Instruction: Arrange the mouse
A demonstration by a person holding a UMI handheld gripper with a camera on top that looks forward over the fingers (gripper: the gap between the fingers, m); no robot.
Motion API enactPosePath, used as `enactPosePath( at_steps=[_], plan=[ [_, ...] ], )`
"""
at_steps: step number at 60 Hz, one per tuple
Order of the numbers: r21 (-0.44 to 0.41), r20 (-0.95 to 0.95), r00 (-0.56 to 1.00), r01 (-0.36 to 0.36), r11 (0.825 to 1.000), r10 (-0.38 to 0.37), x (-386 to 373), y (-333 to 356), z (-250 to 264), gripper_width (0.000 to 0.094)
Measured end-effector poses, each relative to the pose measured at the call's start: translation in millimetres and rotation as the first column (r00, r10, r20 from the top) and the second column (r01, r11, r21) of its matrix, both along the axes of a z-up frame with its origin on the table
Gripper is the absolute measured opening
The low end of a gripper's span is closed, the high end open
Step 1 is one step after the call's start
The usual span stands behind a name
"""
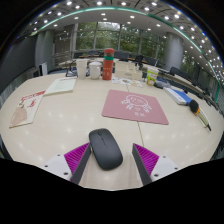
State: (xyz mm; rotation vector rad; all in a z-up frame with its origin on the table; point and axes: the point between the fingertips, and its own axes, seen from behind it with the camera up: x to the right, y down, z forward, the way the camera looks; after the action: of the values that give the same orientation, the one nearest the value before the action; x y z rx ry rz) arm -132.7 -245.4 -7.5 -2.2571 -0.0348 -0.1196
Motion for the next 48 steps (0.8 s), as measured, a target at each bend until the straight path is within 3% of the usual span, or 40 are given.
enactPosePath(
  at_steps=[12, 15, 19, 38, 48],
  plan=[
    [-0.005, -0.042, 0.998, -0.036, 0.999, 0.036, -3.1, 26.2, -3.5, 0.0741],
    [-0.006, -0.056, 0.997, -0.046, 0.999, 0.046, -7.2, 29.9, -4.8, 0.0654],
    [-0.004, -0.067, 0.996, -0.055, 0.998, 0.055, -12.0, 32.0, -5.2, 0.0469],
    [0.006, -0.055, 0.998, -0.038, 0.999, 0.039, -6.9, 35.1, -3.0, 0.0335],
    [0.079, -0.097, 0.995, -0.022, 0.997, 0.030, -0.5, 56.6, 58.2, 0.0330]
  ],
)
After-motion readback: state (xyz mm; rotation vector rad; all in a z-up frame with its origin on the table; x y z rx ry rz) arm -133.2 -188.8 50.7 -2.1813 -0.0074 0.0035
